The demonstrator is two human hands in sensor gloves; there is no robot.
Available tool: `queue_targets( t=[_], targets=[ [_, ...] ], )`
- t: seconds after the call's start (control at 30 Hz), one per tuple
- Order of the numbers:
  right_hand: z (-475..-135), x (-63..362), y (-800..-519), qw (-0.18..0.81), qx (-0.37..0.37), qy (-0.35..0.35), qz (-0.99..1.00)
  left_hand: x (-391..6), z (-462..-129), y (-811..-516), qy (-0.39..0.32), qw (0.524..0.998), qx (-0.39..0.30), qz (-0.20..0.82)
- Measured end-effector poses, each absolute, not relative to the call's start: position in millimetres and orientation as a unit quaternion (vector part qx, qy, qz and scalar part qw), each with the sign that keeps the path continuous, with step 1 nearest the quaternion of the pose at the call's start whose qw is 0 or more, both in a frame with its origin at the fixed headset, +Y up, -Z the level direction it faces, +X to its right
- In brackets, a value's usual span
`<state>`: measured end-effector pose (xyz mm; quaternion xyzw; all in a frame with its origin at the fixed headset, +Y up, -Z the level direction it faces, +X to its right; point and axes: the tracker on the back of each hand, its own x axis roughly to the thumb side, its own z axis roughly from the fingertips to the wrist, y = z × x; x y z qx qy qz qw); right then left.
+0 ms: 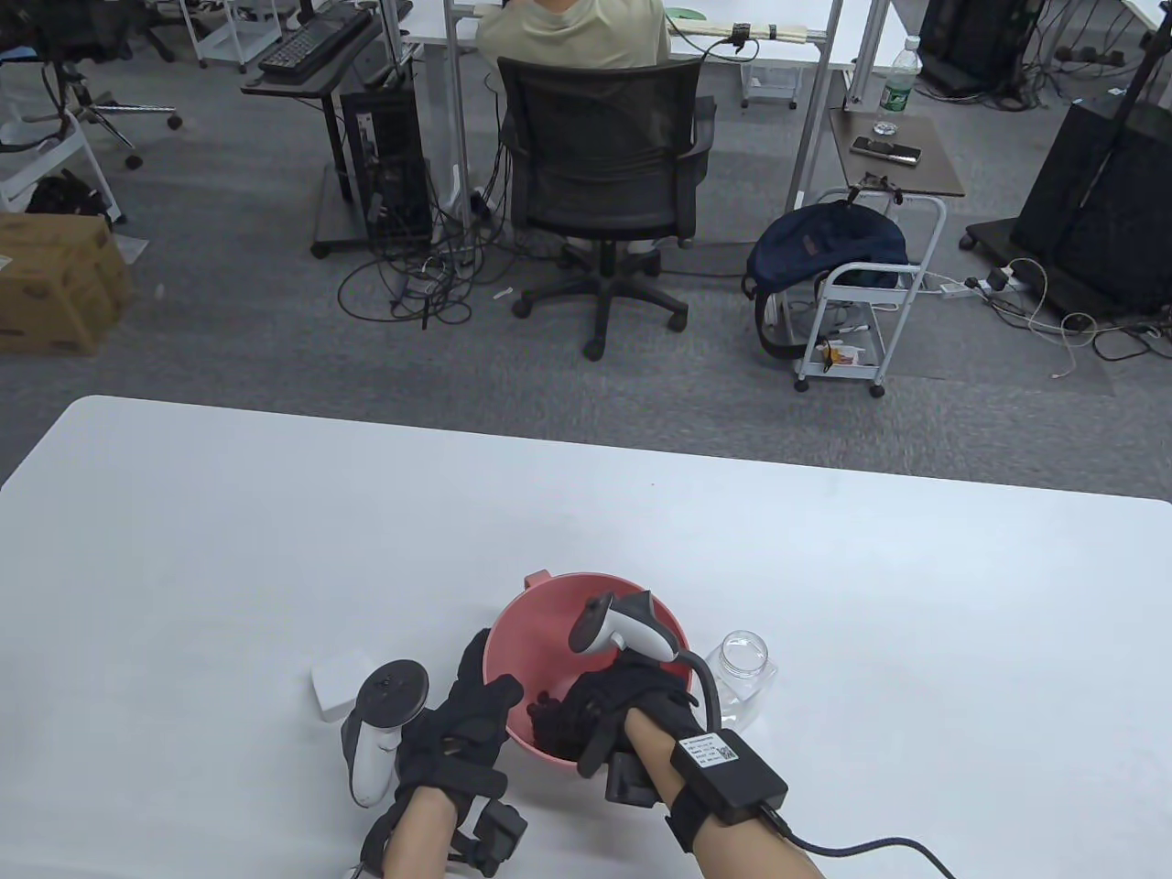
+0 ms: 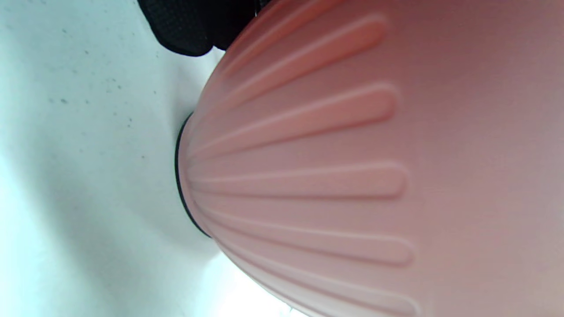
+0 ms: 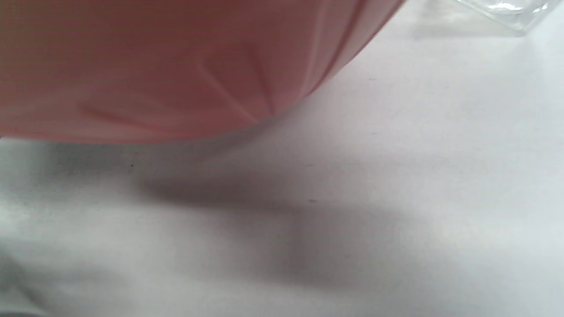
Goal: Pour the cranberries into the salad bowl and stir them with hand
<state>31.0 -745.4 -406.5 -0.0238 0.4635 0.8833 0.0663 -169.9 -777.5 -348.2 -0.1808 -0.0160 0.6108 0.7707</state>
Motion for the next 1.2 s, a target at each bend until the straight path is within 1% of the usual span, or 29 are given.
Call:
queue_targets(
  t=[0.47,0.7,1.2],
  targets=[
    [-410.4,29.4,-746.8,0.081,-0.001,0.461,0.884,-169.8,-348.1,-777.7,-0.016,0.767,-0.185,0.614],
    [-410.5,28.6,-743.3,0.111,0.027,0.442,0.89,-169.7,-347.8,-777.9,-0.015,0.765,-0.186,0.617],
    [-409.4,28.0,-744.3,0.089,0.015,0.45,0.888,-169.5,-347.6,-778.2,-0.016,0.765,-0.185,0.617]
  ],
)
